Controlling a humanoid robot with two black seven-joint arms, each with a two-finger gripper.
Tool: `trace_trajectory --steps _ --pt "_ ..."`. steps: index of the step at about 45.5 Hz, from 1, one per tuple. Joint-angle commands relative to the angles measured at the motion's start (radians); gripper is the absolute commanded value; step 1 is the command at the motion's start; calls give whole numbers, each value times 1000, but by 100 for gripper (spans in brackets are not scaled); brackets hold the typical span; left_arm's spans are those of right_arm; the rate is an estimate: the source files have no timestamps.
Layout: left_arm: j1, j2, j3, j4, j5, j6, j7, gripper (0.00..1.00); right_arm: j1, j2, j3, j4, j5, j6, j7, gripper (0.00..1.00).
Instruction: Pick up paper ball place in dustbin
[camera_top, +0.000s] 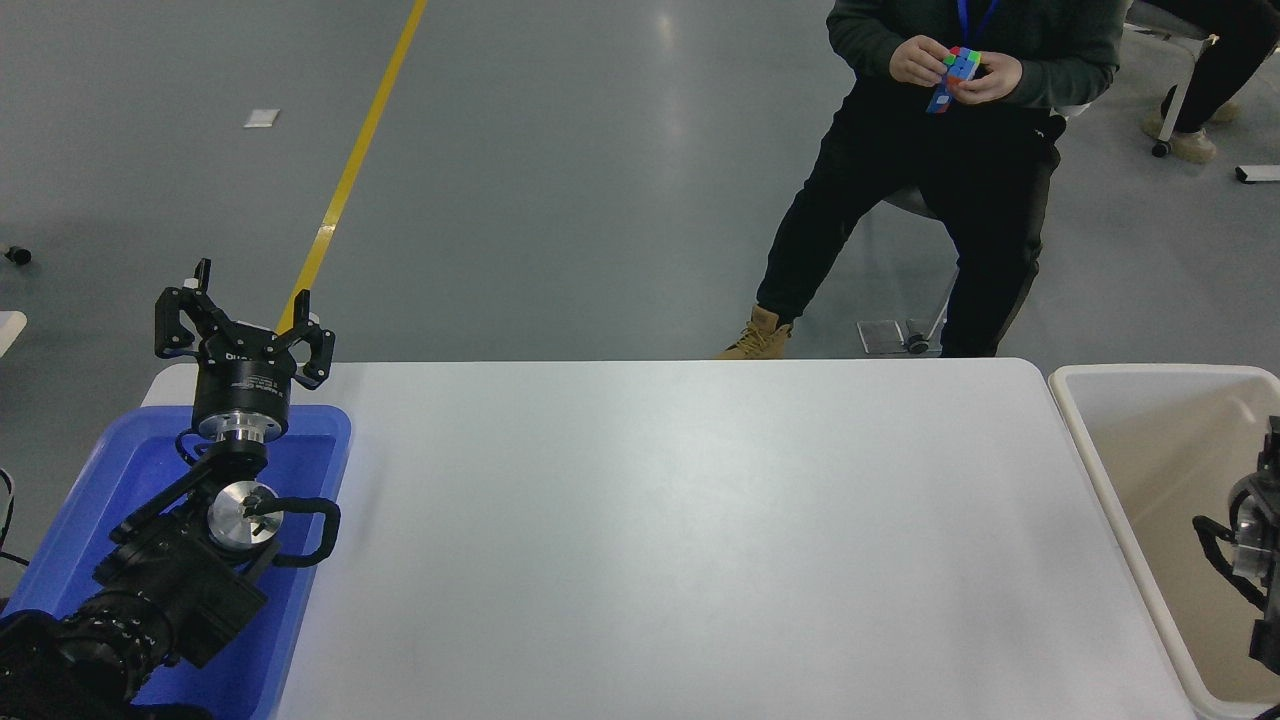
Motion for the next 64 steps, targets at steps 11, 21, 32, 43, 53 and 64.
trace_trajectory --steps 11,21,32,43,53,64 --pt "0 1 0 0 0 0 0 99 225 -107 -63 419 -2 -4 2 100" --pt "0 0 0 0 0 0 0 99 216 -150 162 637 11 0 4 100" --pt "0 0 0 0 0 0 0 99 109 -61 496 780 14 11 5 100" --pt "0 0 0 0 0 0 0 99 6 68 690 770 19 106 5 100" --pt "0 0 -1 0 0 0 0 99 -100 82 908 754 17 238 5 100" --pt "0 0 0 0 0 0 0 99 -156 111 1009 694 19 321 5 100"
